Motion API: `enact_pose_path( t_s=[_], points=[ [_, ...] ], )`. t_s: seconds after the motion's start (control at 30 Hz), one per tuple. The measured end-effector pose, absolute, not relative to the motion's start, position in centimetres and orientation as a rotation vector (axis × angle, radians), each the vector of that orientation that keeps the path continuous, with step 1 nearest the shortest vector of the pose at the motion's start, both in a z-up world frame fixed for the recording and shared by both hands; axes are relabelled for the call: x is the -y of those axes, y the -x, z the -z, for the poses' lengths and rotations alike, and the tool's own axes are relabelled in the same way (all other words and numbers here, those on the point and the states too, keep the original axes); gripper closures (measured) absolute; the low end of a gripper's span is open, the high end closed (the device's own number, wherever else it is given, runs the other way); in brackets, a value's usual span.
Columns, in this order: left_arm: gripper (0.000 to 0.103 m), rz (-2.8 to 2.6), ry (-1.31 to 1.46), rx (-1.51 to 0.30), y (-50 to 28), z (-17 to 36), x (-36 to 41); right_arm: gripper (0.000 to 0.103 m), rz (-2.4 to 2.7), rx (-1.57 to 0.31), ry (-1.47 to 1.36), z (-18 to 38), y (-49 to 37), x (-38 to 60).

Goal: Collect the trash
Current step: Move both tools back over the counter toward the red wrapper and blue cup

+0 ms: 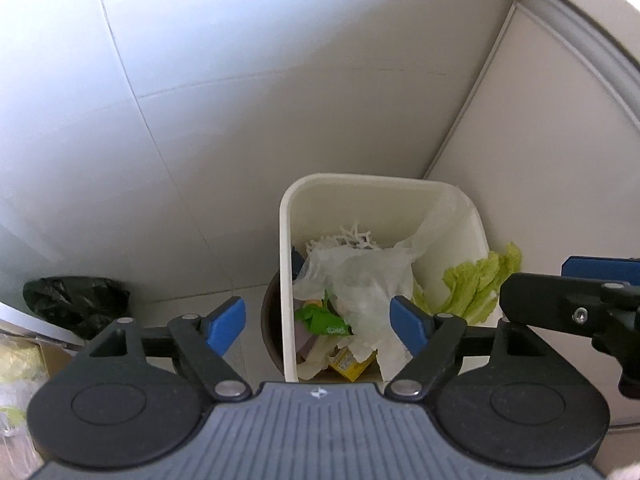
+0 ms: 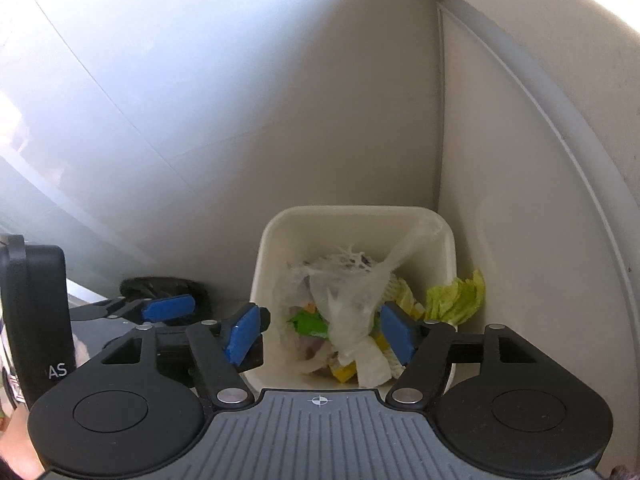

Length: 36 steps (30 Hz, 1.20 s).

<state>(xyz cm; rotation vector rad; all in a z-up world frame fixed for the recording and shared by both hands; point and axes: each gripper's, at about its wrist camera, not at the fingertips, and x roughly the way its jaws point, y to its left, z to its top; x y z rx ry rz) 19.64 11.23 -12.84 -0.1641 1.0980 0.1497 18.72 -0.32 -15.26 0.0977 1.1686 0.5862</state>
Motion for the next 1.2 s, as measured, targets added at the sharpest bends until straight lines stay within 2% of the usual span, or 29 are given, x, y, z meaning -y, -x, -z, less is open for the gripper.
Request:
enact_pose_path(
  t_s=[0.17,0.3,0.67,0.97,1.2],
  points=[
    [0.023,-0.149,0.155,-1.087,-19.7,11.8,-11.7,0.033,-0.610,-1.147,-0.109,13.3,-18.4,0.4],
    [0.017,-0.152,0.161,-1.059,-19.6,10.0,-12.1,0.029,-0.624,-1.106,-0.100,10.5,-17.9,0.9],
    [0.004,-0.108,0.090,-0.909,-20.0,1.4,-10.4,0.019,-0.602,-0.915,0.010,2.2,-17.2,5.9],
    [0.001,0.040,-0.032,-0.794,-20.5,-4.2,-4.0,0.012,-0.409,-0.824,0.054,0.3,-19.3,14.8],
    [0.001,0.187,-0.066,-0.779,-22.0,-5.4,1.6,0.009,-0.262,-0.806,0.006,0.6,-21.3,23.1]
  ],
)
